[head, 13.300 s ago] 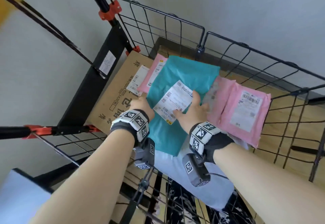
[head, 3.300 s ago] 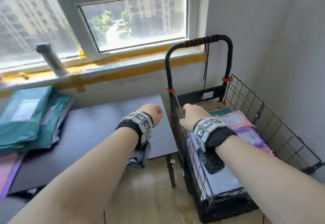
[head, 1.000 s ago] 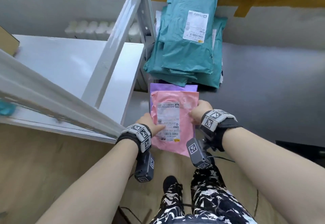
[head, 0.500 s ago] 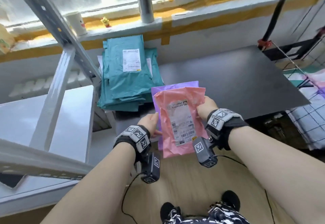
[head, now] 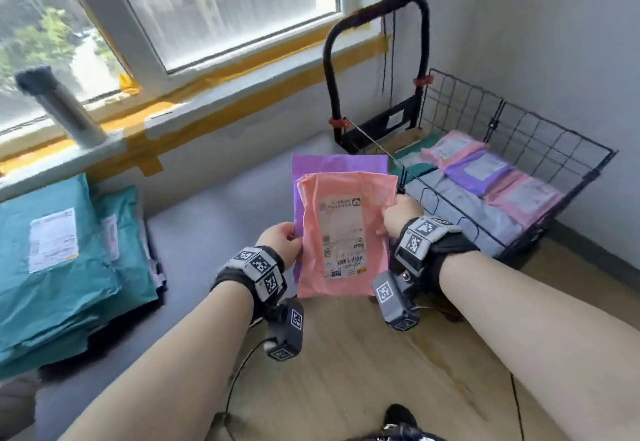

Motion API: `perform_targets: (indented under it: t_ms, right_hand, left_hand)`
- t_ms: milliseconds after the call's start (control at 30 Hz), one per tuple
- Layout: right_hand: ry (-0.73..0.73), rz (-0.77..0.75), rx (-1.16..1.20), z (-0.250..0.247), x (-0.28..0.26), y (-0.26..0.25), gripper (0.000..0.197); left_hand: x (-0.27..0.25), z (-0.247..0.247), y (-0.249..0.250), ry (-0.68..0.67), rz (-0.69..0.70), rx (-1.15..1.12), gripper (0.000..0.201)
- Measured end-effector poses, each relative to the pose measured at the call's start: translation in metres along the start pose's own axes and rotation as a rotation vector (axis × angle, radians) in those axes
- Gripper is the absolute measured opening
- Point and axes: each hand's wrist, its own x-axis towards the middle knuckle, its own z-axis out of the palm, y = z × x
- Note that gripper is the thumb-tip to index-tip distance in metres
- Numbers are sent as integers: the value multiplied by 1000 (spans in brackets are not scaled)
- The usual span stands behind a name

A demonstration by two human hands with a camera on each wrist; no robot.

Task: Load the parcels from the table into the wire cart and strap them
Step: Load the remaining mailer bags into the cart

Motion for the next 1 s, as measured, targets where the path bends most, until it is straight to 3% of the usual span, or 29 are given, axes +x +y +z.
perform_targets:
  t_ms: [233, 467, 767, 867, 1000]
  right_hand:
    - [193, 164, -11, -121, 41, 67, 33]
    - [353, 346, 44, -178, 90, 97, 34]
    - [396, 489, -9, -217, 201, 105, 35]
    - [335, 568, -40, -215, 235, 104, 37]
    - [212, 645, -24, -209, 269, 114, 39]
  left_hand:
    - [55, 55, 115, 19, 214, 196, 13]
    - [119, 81, 193, 15, 372, 284, 21]
    - [261, 106, 278, -102, 487, 451, 17]
    - [309, 120, 296, -202, 487, 515, 24]
    - [357, 145, 311, -321, 494, 621, 19]
